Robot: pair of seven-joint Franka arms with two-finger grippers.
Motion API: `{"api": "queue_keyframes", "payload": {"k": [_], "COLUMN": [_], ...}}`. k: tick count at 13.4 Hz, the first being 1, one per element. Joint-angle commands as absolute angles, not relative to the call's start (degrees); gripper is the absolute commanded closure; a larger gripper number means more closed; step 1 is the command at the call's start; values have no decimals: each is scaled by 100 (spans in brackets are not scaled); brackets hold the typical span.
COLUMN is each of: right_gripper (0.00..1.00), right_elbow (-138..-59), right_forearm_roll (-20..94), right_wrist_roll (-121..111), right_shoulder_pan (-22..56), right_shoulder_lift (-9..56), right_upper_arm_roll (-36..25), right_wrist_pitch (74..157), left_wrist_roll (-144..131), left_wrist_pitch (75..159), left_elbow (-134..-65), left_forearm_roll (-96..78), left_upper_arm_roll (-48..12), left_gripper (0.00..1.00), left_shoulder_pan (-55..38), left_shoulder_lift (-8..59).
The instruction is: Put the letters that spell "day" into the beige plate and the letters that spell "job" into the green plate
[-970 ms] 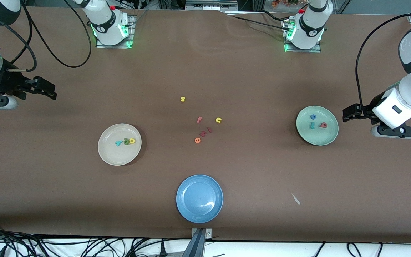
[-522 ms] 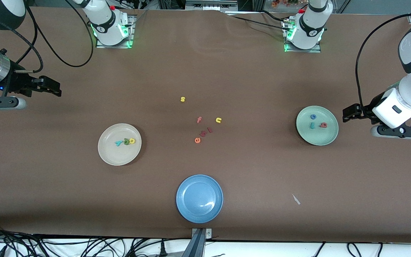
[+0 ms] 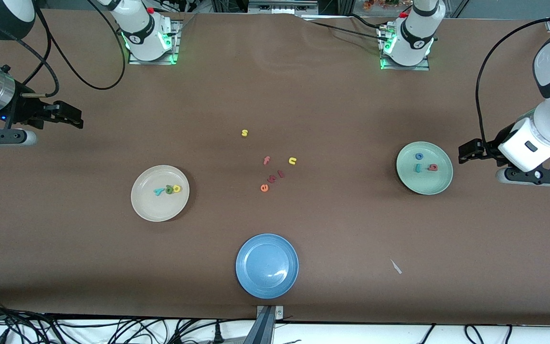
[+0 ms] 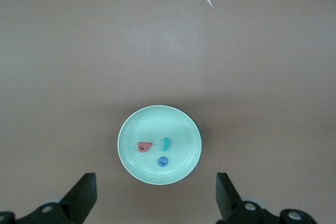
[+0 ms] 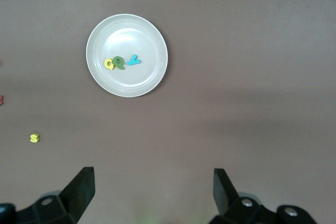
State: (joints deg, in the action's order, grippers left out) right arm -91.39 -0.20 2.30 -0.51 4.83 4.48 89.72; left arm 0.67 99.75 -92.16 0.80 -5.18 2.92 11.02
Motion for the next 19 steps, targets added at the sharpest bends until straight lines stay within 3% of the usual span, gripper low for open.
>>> {"api": "queue_keyframes", "payload": {"k": [1,19], "right_gripper": [0,0], "right_elbow": [-9079,-9044], "right_forearm_roll": [35,290], "right_wrist_roll": [167,140], "right_shoulder_pan": [-35,-79], "right_shoulder_lift": [483,501], "right_upper_arm_roll": [448,185], "right_wrist_pitch": [8947,8560], "left_wrist_roll": [229,246], "left_wrist_pitch": [9932,9932], "left_elbow": [-9237,-9229], "left_forearm_roll": [-114,-114], "left_upper_arm_roll": [-501,-501], "left_gripper": [0,0], "left_shoulder_pan": [299,316], "left_shoulder_lift": [1063,1090]}}
